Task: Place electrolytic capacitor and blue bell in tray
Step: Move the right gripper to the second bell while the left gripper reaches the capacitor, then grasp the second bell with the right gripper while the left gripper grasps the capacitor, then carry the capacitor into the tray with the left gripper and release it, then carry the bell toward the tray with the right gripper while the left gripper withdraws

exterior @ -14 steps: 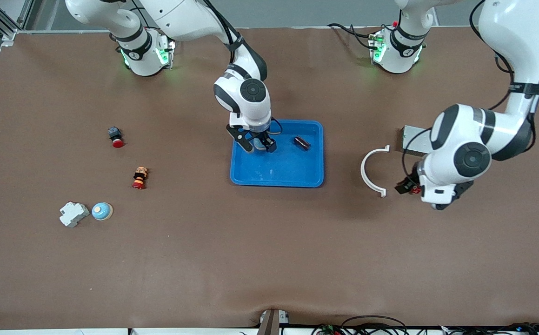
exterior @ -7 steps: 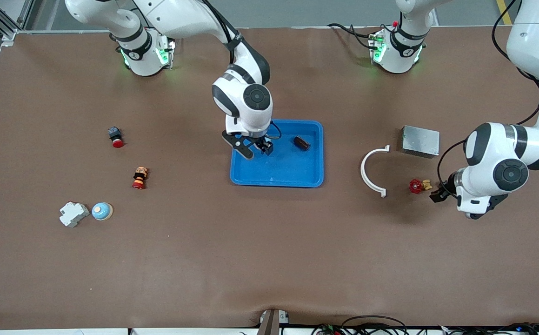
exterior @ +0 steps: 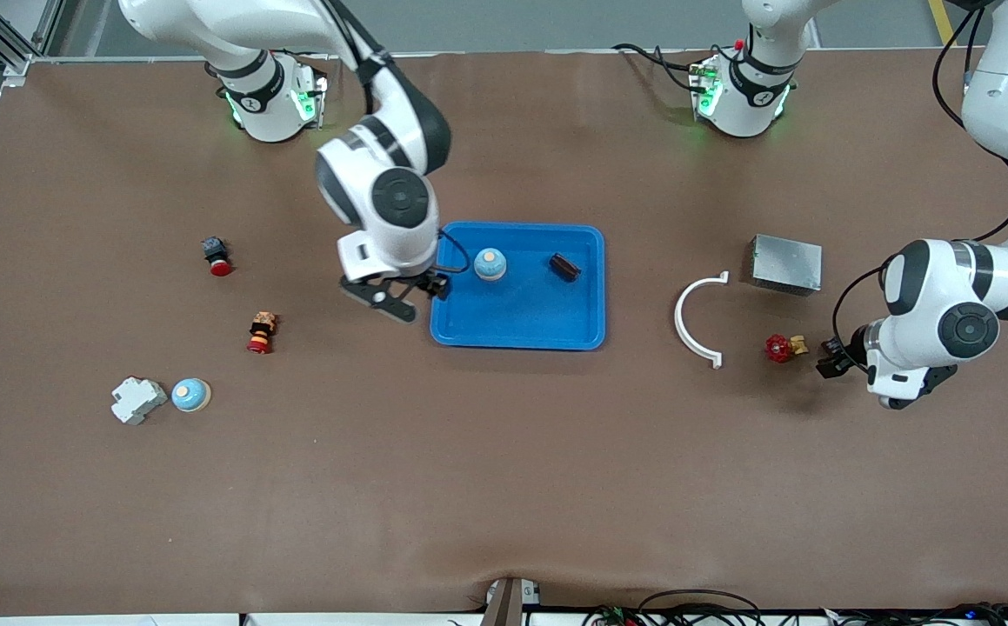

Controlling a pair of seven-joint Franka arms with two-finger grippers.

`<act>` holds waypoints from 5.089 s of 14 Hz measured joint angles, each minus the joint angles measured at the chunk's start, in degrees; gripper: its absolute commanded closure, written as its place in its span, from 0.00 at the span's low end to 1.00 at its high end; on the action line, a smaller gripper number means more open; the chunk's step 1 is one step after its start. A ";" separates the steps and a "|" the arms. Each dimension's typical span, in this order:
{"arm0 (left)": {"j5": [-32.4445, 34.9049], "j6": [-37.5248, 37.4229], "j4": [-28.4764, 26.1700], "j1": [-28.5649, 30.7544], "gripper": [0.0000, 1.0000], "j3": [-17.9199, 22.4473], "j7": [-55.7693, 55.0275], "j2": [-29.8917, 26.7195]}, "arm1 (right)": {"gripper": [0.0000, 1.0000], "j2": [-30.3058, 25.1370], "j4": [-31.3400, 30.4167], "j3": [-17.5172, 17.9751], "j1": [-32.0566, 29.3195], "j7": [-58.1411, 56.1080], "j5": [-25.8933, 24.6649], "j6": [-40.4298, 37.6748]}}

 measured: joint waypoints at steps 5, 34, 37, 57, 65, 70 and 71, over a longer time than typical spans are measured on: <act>0.00 0.32 -0.93 0.51 1.00 -0.02 0.00 0.00 | 0.00 -4.61 -3.33 -0.38 -14.01 -23.81 -0.91 0.42; -3.40 -8.26 2.56 -17.81 1.00 -26.94 -47.52 -0.97 | 0.00 16.74 0.86 -0.17 -40.75 -57.80 -1.63 27.12; -3.40 -4.06 4.85 -21.64 1.00 -26.08 -54.16 4.14 | 0.16 16.80 0.41 0.08 -40.76 -57.80 -1.62 27.10; -3.30 -14.04 15.83 -37.83 0.00 -9.39 -53.21 -5.01 | 1.00 2.27 1.34 6.45 -32.77 -34.26 6.42 3.48; -3.61 -28.22 26.31 -31.44 0.00 -9.32 -17.03 -10.68 | 1.00 -4.12 -2.68 6.68 -14.87 -2.65 9.43 3.76; -6.02 -32.56 28.29 -24.89 0.00 -9.35 3.51 -14.06 | 1.00 -3.98 -4.13 6.66 -4.76 13.07 9.46 10.85; -7.13 -33.57 28.33 -23.77 0.00 -9.32 6.17 -15.22 | 1.00 -3.66 -4.48 6.65 -3.48 15.01 9.45 12.12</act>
